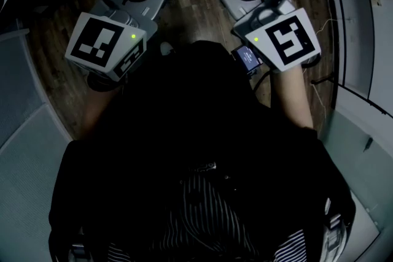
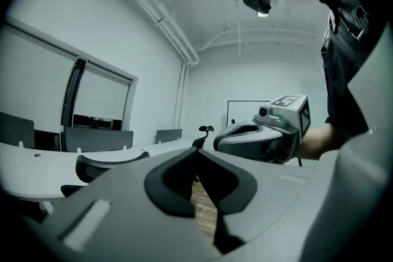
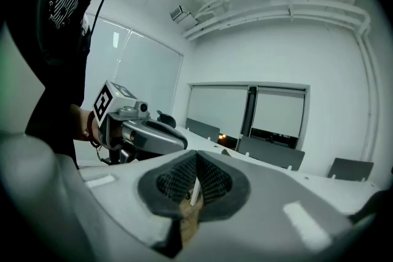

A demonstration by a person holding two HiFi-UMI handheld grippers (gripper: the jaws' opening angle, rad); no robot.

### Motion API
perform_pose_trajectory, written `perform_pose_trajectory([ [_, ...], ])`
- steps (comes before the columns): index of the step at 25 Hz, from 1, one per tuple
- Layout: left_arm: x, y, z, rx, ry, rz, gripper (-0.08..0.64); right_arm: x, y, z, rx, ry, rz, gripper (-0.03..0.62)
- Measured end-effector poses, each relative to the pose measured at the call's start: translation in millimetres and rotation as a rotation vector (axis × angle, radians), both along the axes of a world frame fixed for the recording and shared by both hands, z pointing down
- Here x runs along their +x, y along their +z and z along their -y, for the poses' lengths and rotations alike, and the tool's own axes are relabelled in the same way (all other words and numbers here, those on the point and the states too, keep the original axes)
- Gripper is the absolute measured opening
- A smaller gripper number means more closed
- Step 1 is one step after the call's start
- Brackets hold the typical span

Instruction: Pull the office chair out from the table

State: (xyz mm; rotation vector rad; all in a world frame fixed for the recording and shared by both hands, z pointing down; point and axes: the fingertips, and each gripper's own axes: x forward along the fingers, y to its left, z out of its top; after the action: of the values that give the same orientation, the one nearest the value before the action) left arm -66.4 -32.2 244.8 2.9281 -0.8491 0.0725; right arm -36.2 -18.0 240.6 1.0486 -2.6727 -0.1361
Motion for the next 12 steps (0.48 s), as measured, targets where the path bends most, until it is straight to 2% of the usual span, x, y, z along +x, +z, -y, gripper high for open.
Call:
perform_pose_trajectory([
  [3,-16.1,-5.6,11.0,0.015,-0.022,-0.020,0.002,-9.3,2.3,10.5,-0.013,-0.009,-0.004,0.002],
  [6,-30.9,-5.1,12.9,-0.003,-0.047,-0.048,0.002,-24.5,2.2,12.3,-0.007,-0.031,-0.012,0.002],
  [12,-40.3,-3.0,17.9,-0.031,-0.074,-0.063,0.003,-38.4,-4.9,21.2,0.001,-0.067,-0.027,0.002],
])
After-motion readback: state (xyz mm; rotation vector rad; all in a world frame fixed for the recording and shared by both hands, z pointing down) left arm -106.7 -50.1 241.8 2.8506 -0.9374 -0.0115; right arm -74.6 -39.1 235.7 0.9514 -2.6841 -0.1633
